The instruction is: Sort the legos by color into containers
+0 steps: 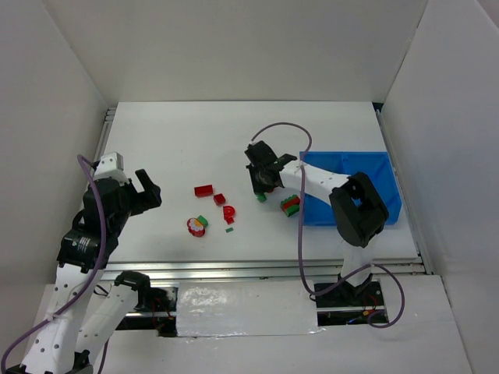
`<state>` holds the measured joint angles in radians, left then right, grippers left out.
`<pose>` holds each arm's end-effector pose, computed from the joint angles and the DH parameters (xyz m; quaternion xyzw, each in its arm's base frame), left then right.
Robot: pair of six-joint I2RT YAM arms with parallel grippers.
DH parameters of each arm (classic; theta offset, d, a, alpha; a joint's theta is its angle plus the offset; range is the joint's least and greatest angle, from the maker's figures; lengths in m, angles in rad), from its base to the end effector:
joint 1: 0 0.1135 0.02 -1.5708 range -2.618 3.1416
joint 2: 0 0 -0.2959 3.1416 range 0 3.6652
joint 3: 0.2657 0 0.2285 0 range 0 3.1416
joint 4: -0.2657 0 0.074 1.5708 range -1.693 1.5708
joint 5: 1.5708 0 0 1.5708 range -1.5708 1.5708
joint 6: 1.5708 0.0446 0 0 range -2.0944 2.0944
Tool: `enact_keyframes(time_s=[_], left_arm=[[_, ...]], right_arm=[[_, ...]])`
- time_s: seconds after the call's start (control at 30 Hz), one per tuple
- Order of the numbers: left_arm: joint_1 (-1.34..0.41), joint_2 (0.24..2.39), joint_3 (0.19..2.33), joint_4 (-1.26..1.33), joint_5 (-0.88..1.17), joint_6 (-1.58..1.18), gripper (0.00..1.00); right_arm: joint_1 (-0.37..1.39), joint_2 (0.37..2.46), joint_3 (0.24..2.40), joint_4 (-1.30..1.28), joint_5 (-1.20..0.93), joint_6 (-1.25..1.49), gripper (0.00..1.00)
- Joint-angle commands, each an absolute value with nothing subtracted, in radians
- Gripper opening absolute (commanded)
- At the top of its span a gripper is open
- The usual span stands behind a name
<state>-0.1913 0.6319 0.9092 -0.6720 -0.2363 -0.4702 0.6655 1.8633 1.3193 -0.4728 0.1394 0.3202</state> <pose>0.0856 -0.0060 0.3612 -0.1796 0.8091 -0.0861 0.5529 0.3084 0.2342 0.2336 -0.1461 0.9486 0.0701 0.2720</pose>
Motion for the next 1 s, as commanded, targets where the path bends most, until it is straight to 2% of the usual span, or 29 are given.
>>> enact_keyframes(time_s=[0.0,0.2,0.6,0.7,0.9,0.97], left_arm=[[-0.189,0.63,0.911,-0.626,-0.229,-0.453,0.99],[-0.189,0.635,0.911,-0.624,-0.23,-0.453,1.0],[-0.189,0.643,0.91,-0.624,-0.224,-0.451,1.0],[-0.189,0.644,0.91,-0.624,-0.221,-0.451,1.0],[-0.189,0.638,0.91,-0.623,-0.219,-0.449,1.0],[-0.189,0.637,0.91,-0.623,-0.218,-0.451,1.0]], right_arm=[[0.673,1.801,1.296,-0.459,0.129,0.35,0.0],[0.675,1.784,1.289,-0.45,0.095,0.367,0.0],[0.649,1.57,1.275,-0.535,0.173,0.414,0.0],[0.583,1.464,1.252,-0.583,0.227,0.448,0.0],[0.304,1.244,1.171,-0.603,0.255,0.495,0.0],[0.229,1.23,1.169,-0.61,0.287,0.494,0.0]])
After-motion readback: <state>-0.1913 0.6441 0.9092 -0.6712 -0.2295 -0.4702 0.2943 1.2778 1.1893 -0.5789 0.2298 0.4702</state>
